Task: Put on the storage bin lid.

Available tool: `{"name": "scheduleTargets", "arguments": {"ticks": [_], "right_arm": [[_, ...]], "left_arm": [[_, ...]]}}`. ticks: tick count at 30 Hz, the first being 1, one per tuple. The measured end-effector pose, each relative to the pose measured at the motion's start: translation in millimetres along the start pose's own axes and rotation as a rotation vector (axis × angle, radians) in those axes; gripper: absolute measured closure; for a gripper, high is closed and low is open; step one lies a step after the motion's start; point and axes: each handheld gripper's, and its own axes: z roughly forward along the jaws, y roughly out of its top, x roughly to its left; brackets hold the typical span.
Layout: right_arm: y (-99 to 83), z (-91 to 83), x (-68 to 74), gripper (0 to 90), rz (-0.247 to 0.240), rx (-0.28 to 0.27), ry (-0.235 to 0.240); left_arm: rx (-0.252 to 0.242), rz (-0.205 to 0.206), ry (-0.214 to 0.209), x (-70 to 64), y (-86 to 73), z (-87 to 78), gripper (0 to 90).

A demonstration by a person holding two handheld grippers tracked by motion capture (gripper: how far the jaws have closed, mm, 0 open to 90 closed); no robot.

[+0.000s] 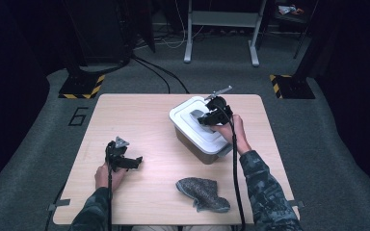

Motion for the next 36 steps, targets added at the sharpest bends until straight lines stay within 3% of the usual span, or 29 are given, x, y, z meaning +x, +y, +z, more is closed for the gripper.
{"name": "scheduleTargets", "arguments": {"ticks": [6,15,21,27,31,36], "right_arm": [[-3.5,0.2,1.9,66.7,0.001,-0.028,-0.015],[-1.6,0.4,2.7,65.0,-0.006,-0.012,-0.029],[-1.1,1.1,2.6,45.0,0.002,0.009,-0.031],[0.1,-11.8,3.2,24.9,-0.002,-0.024,-0.049],[-0.6,-24.9,3.3,15.3,-0.001,-0.037,-0.069],[-5.8,-45.5,3.1,12.8,-0.007,-0.072,-0.096]], "left_arm": [[0.0,0.0,0.0,0.0,0.0,0.0,0.6],[-0.005,0.0,0.001,0.0,-0.1,0.4,0.6],[0.003,0.003,-0.002,0.3,0.2,-0.3,0.6],[0.006,0.003,-0.003,0.4,0.3,-0.4,0.6],[0.006,0.003,-0.003,0.4,0.3,-0.4,0.6],[0.006,0.003,-0.002,0.4,0.3,-0.4,0.6]]}}
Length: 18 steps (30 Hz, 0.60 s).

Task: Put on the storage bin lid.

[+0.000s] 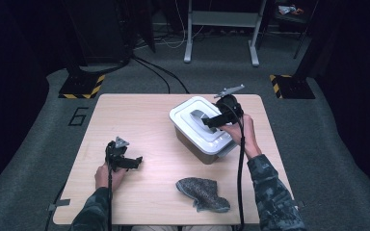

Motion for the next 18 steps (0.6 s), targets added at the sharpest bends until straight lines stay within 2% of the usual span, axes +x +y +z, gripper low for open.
{"name": "scheduleTargets", "arguments": {"ticks": [5,6,7,9,18], "right_arm": [[-10.0,-19.5,-3.1,9.9,0.005,-0.014,-0.033],[-12.8,-23.0,-2.9,9.8,0.024,-0.019,-0.038],[-15.5,-26.3,-4.5,9.7,0.014,-0.024,-0.046],[-21.7,-32.5,-6.3,9.3,0.015,-0.029,-0.056],[-60.3,-53.9,-13.3,9.0,0.049,-0.047,-0.111]], "left_arm": [[0.0,0.0,0.0,0.0,0.0,0.0,0.6],[-0.005,-0.006,0.0,-0.4,-0.1,0.3,0.6],[-0.014,-0.017,0.002,-1.1,-0.2,0.9,0.6],[-0.012,-0.015,0.002,-1.0,-0.2,0.8,0.6],[-0.006,-0.004,0.006,-0.2,-0.1,0.6,0.6]]}}
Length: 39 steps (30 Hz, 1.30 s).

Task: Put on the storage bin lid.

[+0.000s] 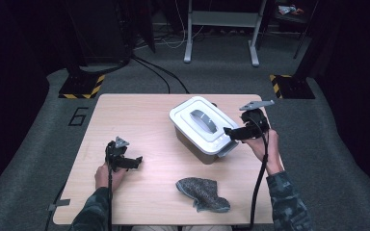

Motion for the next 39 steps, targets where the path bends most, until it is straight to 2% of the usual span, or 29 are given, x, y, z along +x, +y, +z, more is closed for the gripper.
{"name": "scheduleTargets", "arguments": {"ticks": [3,5,8,10,15,16,20,21,29,37,39], "right_arm": [[-15.9,-5.7,-3.6,9.0,0.019,-0.002,-0.018],[-27.6,-8.6,-6.1,8.9,0.036,-0.002,-0.027],[-46.1,-10.9,-9.4,8.5,0.058,0.005,-0.041],[-58.6,-12.3,-11.3,8.5,0.073,0.01,-0.05],[-87.8,-12.0,-14.4,8.5,0.11,0.031,-0.068],[-93.6,-10.9,-15.0,8.5,0.112,0.034,-0.075],[-116.8,-5.1,-16.4,8.6,0.131,0.058,-0.089],[-122.6,-2.9,-15.9,8.6,0.149,0.057,-0.089],[-165.7,13.8,-13.7,8.7,0.204,0.098,-0.096],[-199.0,25.4,-7.1,8.3,0.251,0.119,-0.107],[-204.5,26.7,-6.2,7.0,0.246,0.113,-0.118]], "left_arm": [[-0.006,-0.01,0.0,-0.6,0.0,0.4,0.6],[-0.001,-0.001,0.0,-0.1,0.0,0.1,0.6],[-0.014,-0.017,0.001,-1.1,-0.2,0.9,0.6],[0.003,0.001,-0.002,0.1,0.1,-0.2,0.6],[-0.001,0.0,0.0,0.0,0.0,0.1,0.6],[-0.011,-0.017,0.0,-1.0,-0.1,0.7,0.6],[-0.01,-0.015,0.0,-0.9,-0.1,0.7,0.6],[0.001,0.001,-0.001,0.1,0.0,-0.1,0.6],[-0.002,-0.002,-0.001,0.1,0.1,0.3,0.6],[-0.002,-0.004,0.0,-0.1,0.0,0.3,0.6],[-0.001,-0.004,-0.002,0.0,0.0,0.2,0.6]]}}
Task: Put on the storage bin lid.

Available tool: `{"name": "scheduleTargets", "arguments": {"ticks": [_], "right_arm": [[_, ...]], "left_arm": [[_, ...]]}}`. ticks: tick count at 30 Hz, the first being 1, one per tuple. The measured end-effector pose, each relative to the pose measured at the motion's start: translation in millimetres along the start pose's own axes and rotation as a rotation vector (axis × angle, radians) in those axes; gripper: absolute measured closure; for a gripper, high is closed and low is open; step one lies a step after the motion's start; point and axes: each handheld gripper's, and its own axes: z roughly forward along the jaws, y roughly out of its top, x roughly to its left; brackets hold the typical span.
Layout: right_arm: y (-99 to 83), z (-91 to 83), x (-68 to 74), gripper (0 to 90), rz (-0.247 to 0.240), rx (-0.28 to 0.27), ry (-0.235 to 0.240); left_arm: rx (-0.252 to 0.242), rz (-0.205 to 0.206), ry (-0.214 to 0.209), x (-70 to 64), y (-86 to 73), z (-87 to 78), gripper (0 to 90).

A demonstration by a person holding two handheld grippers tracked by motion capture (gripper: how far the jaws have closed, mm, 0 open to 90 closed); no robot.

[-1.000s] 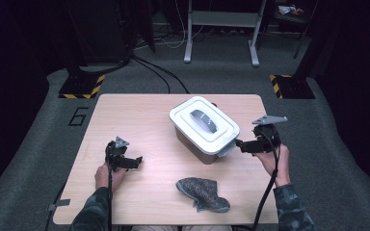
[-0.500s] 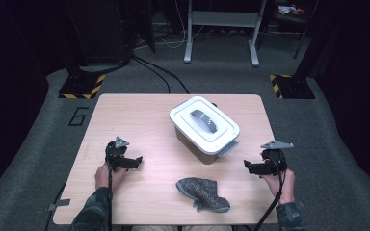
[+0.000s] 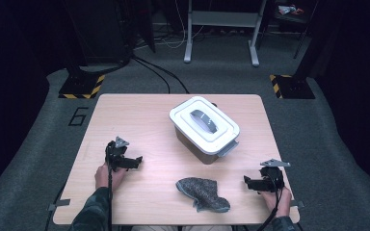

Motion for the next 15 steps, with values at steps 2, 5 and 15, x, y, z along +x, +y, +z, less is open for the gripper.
{"name": "scheduleTargets", "arguments": {"ticks": [2,5,15], "right_arm": [[-3.7,-0.2,0.8,6.9,-0.009,-0.021,-0.014],[-10.2,-0.2,2.0,3.7,-0.032,-0.044,-0.034],[-13.1,-0.1,1.1,0.0,-0.018,-0.052,-0.045]], "left_arm": [[-0.001,0.001,0.001,0.0,0.0,0.0,0.6],[-0.001,0.0,0.002,0.0,0.0,-0.1,0.6],[-0.007,-0.013,0.007,-1.1,-1.0,-0.7,0.6]]}}
